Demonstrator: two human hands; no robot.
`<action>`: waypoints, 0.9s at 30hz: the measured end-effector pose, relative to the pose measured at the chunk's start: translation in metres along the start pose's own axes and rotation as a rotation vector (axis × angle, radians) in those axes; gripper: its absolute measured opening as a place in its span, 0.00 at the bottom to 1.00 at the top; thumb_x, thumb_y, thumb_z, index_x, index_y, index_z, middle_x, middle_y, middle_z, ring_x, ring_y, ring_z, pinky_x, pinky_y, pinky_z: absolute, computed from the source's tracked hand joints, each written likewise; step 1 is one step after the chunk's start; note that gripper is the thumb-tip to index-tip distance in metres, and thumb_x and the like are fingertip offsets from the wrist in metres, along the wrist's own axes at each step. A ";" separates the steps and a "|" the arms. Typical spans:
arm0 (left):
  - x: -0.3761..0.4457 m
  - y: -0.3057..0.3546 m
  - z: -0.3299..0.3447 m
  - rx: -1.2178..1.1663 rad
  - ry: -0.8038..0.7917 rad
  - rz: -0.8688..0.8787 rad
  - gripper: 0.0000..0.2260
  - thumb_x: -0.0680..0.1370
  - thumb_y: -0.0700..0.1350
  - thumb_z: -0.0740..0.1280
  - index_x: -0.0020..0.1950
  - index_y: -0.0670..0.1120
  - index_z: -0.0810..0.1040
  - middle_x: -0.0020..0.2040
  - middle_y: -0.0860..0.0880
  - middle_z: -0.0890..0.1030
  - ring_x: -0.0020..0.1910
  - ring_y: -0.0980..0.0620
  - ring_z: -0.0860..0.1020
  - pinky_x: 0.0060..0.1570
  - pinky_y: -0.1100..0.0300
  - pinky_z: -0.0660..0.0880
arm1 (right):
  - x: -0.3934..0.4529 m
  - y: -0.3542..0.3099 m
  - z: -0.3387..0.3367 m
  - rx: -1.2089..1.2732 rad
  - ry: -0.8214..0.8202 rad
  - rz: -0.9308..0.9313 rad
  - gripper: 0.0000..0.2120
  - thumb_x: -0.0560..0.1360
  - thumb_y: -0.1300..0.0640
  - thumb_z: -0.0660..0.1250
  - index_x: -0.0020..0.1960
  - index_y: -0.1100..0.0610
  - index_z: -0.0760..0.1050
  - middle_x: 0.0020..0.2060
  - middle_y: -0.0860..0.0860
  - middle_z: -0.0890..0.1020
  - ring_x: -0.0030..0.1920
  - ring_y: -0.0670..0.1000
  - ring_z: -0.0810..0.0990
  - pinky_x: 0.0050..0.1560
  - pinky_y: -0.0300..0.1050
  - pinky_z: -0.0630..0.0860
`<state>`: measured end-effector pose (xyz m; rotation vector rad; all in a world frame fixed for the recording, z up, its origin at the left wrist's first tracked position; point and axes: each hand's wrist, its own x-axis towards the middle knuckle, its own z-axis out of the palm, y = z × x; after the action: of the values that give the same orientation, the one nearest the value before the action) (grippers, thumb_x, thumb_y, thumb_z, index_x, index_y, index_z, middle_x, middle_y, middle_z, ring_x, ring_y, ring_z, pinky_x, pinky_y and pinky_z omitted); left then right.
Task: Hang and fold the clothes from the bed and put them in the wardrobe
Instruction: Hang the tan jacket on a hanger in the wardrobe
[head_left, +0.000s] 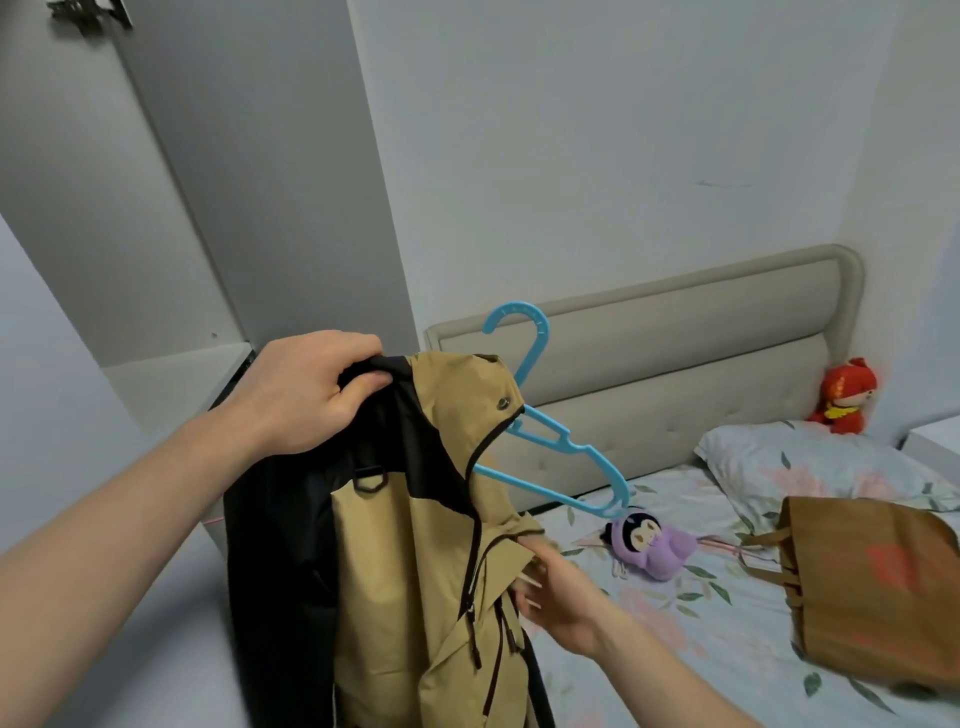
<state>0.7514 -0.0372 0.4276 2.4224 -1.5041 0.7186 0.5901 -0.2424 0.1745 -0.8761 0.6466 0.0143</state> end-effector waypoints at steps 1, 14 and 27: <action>-0.001 -0.001 -0.001 0.005 0.000 -0.004 0.09 0.81 0.51 0.65 0.42 0.54 0.70 0.34 0.57 0.74 0.37 0.54 0.71 0.33 0.59 0.63 | 0.004 -0.009 0.002 -0.010 0.036 -0.075 0.10 0.81 0.54 0.68 0.60 0.56 0.79 0.41 0.50 0.85 0.38 0.47 0.77 0.41 0.41 0.72; -0.016 -0.027 0.016 -0.129 -0.006 -0.191 0.13 0.82 0.53 0.63 0.39 0.52 0.67 0.35 0.56 0.77 0.34 0.56 0.74 0.35 0.53 0.71 | -0.041 -0.177 -0.032 0.021 0.356 -0.823 0.11 0.84 0.61 0.60 0.52 0.51 0.80 0.51 0.55 0.85 0.49 0.52 0.81 0.43 0.43 0.78; -0.001 -0.019 0.030 -0.298 0.223 -0.284 0.10 0.83 0.49 0.64 0.41 0.53 0.70 0.32 0.54 0.76 0.34 0.53 0.76 0.36 0.52 0.72 | -0.063 -0.201 -0.045 -0.008 0.329 -0.895 0.11 0.85 0.59 0.59 0.59 0.50 0.79 0.49 0.51 0.84 0.47 0.51 0.81 0.37 0.43 0.79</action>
<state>0.7763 -0.0404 0.4032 2.1857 -1.0690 0.6286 0.5698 -0.3899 0.3294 -1.1243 0.5082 -0.9470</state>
